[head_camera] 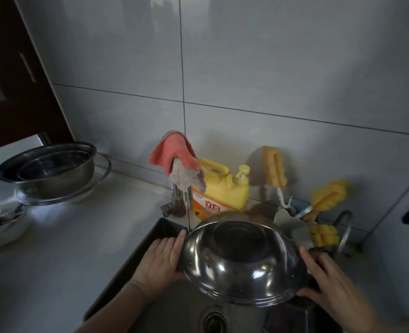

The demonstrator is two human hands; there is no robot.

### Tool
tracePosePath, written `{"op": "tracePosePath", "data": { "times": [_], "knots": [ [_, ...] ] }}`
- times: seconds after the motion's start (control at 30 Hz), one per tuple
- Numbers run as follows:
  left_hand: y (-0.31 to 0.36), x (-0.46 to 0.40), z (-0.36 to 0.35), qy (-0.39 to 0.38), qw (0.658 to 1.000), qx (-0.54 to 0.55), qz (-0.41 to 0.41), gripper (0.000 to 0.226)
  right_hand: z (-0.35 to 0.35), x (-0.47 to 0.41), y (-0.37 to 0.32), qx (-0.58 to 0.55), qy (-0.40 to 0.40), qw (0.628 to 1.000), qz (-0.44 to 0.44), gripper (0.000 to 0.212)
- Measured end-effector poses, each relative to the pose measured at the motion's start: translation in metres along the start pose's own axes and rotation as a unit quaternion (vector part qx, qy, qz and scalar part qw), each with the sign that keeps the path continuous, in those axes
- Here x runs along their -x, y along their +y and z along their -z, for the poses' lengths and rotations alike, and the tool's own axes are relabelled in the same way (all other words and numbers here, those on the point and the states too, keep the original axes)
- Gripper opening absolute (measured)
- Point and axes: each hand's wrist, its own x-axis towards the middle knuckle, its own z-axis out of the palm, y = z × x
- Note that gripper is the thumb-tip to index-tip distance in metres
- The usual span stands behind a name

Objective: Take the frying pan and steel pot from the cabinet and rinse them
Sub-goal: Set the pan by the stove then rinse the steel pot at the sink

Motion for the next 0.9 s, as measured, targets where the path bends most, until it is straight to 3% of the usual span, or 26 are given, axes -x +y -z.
{"op": "tracePosePath", "data": {
  "times": [0.27,0.5,0.9],
  "knots": [
    [0.037,-0.021,0.019,-0.009,0.999,0.007,-0.043,0.105,0.037,0.044,0.012,0.006,0.009,0.999,-0.049,0.167],
    [0.021,-0.006,0.023,-0.044,0.999,-0.013,-0.022,0.128,0.021,0.023,0.003,0.004,0.006,1.0,-0.023,0.164],
    [-0.065,0.05,0.018,-0.082,0.992,-0.012,0.094,0.106,-0.045,-0.072,-0.051,-0.006,-0.003,0.997,0.076,0.145]
  ]
}}
